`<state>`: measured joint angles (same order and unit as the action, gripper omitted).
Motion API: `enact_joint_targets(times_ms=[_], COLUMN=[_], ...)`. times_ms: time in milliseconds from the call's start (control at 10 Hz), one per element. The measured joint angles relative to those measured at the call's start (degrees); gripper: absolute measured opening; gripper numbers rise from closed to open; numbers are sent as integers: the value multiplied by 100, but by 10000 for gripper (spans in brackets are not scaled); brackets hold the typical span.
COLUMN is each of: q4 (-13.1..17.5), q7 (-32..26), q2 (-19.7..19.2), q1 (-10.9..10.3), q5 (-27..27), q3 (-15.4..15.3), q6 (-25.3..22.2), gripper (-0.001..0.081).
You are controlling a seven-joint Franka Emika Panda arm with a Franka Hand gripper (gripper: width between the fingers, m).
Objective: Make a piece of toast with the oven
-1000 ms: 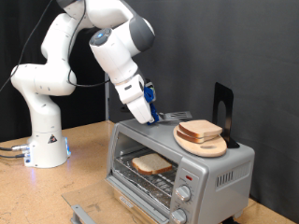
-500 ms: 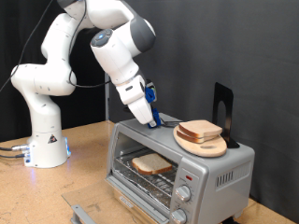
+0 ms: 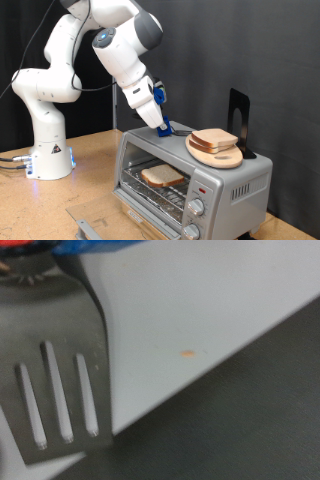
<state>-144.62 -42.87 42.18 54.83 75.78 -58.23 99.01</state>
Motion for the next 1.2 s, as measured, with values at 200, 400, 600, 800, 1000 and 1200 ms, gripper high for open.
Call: enact_joint_targets(times_ms=[200, 400, 600, 800, 1000, 1200], q4=[99, 191, 333, 314, 420, 678], q7=[12, 96, 208, 206, 257, 454], q2=[8, 11, -10, -26, -261, -755], q1=[-1, 6, 98, 117, 428, 918], q5=[-104, -259, -500, -503, -708, -1025], q3=[292, 508, 717, 692, 696, 657], q6=[-345, -569, -889, -901, -1123, -1332], gripper=[682, 682, 682, 682, 682, 682])
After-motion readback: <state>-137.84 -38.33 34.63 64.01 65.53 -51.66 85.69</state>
